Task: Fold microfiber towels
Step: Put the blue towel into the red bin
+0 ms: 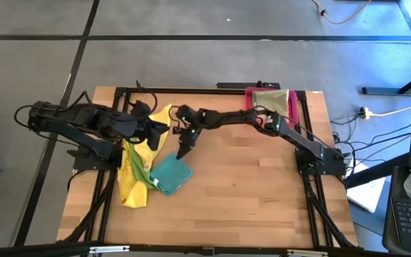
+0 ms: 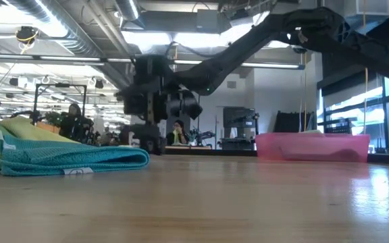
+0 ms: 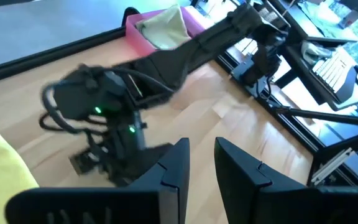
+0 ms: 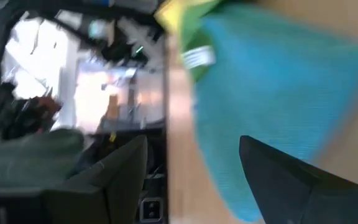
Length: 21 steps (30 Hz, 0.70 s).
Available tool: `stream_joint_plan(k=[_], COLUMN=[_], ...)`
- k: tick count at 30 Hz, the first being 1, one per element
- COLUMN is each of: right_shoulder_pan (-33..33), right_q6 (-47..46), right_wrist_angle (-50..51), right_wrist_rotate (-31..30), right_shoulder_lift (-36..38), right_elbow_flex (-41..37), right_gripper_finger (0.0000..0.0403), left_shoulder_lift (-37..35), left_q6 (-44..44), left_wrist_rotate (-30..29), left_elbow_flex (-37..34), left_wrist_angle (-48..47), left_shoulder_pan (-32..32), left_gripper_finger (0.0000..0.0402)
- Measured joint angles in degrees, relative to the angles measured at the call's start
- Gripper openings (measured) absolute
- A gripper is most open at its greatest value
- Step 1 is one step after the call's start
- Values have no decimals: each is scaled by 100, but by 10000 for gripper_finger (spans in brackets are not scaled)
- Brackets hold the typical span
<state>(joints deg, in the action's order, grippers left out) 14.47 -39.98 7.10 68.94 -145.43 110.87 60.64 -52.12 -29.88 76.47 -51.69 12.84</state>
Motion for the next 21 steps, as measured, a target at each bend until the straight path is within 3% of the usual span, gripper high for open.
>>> stream_joint_plan(k=[10, 15, 21], right_shoulder_pan=[-117, -499, -768], right_q6=[1037, 1279, 1151], right_wrist_angle=[1207, 1446, 1419], right_wrist_rotate=[-1503, -2678, -3052], right_shoulder_lift=[65, 87, 70], right_elbow_flex=[37, 37, 28], right_gripper_finger=[258, 258, 257], left_shoulder_lift=[2, 2, 2], left_q6=[355, 467, 475], left_wrist_rotate=[28, -23, -60], left_elbow_flex=[0, 0, 0], left_wrist_angle=[-12, -13, -15], left_shoulder_pan=[-52, -59, -61], left_gripper_finger=[67, 67, 67])
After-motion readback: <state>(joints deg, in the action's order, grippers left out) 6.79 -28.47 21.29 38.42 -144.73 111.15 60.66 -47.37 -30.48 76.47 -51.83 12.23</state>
